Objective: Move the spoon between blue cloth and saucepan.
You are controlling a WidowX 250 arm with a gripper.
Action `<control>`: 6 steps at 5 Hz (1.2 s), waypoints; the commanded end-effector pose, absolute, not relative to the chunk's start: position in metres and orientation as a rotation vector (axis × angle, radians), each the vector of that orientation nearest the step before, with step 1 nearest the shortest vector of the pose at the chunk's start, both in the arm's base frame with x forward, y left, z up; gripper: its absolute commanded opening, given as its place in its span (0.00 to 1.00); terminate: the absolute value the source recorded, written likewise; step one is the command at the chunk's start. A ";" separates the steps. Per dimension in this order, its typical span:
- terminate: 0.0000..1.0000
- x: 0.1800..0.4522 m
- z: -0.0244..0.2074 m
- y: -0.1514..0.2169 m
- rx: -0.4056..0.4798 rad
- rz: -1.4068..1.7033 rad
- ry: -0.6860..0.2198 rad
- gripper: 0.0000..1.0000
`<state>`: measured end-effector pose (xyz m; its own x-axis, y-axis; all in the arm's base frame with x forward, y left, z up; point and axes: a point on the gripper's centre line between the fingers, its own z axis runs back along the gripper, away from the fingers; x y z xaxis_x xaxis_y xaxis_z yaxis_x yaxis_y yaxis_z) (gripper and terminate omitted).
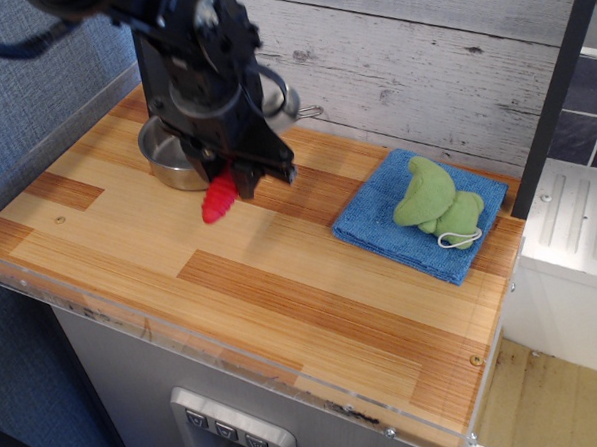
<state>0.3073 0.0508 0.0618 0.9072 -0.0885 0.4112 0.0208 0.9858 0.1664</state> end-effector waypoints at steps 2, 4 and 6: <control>0.00 0.336 0.034 0.046 0.174 -0.210 -0.410 0.00; 0.00 0.342 0.030 0.051 0.155 -0.220 -0.399 1.00; 0.00 0.336 0.044 0.058 0.161 -0.189 -0.412 1.00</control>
